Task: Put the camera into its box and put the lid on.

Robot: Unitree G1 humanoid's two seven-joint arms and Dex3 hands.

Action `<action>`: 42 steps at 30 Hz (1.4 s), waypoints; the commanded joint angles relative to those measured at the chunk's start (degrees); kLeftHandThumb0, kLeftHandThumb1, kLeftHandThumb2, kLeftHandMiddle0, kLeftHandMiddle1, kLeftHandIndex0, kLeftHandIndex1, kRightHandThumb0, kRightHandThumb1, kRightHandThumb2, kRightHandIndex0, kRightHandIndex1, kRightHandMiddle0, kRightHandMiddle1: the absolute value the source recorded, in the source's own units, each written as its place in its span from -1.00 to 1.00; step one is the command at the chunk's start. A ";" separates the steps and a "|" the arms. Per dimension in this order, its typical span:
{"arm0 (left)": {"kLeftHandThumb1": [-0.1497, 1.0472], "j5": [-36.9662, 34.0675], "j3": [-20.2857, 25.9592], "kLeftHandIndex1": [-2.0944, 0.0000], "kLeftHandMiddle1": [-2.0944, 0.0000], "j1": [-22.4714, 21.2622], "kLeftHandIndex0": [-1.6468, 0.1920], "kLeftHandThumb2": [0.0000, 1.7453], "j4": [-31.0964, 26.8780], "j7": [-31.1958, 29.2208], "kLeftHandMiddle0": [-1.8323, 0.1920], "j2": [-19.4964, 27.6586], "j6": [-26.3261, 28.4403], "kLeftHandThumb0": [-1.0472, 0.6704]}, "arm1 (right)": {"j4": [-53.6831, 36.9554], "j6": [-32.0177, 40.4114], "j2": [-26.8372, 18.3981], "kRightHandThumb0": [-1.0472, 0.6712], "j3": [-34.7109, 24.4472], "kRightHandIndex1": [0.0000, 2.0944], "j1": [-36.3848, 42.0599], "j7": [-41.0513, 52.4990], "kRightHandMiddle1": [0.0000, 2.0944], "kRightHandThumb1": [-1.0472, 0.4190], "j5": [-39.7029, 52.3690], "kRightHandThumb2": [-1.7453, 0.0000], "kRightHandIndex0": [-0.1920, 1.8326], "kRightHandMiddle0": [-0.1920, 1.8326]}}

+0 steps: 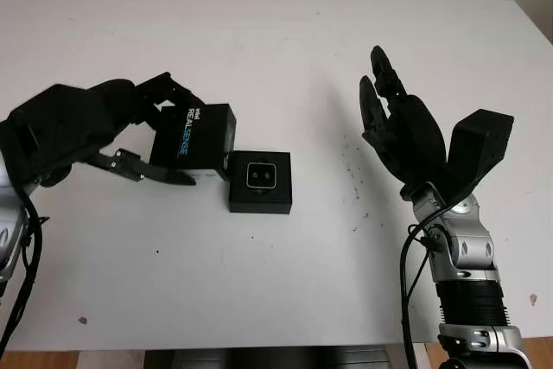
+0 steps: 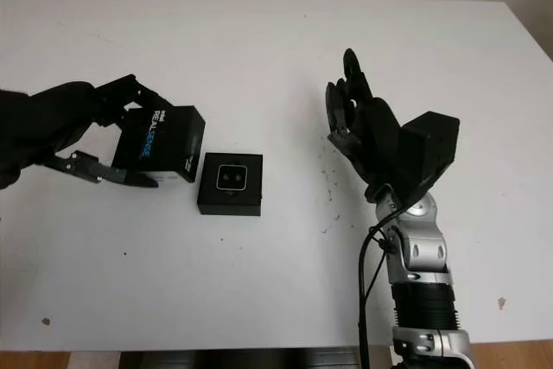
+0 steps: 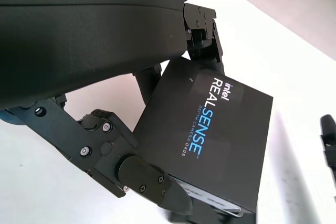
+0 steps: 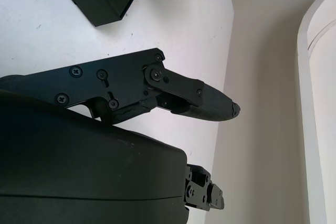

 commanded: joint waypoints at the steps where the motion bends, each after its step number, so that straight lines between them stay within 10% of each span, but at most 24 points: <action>1: 1.00 -0.63 -0.76 -0.53 -0.60 -1.92 0.69 -0.68 -1.63 -0.67 0.62 0.37 0.81 -0.10 | -0.48 -0.32 0.22 -0.43 0.36 -0.98 0.64 -0.05 -0.98 -1.00 -0.21 0.24 -1.00 -0.99; 26: 1.00 10.62 -13.66 -0.54 -0.65 -5.19 0.74 -0.64 -5.26 5.85 0.67 -5.08 12.64 -0.02 | -1.54 0.46 0.78 -0.44 1.34 -0.96 1.44 -0.49 -0.95 -1.00 0.44 0.25 -1.00 -0.99; 42: 1.00 10.04 -13.50 -0.57 -0.66 -6.60 0.73 -0.64 -5.06 5.55 0.65 -7.63 14.38 -0.06 | -0.33 -0.49 1.23 -0.44 1.66 -0.97 1.07 -0.53 -0.95 -1.00 0.22 0.24 -1.00 -1.00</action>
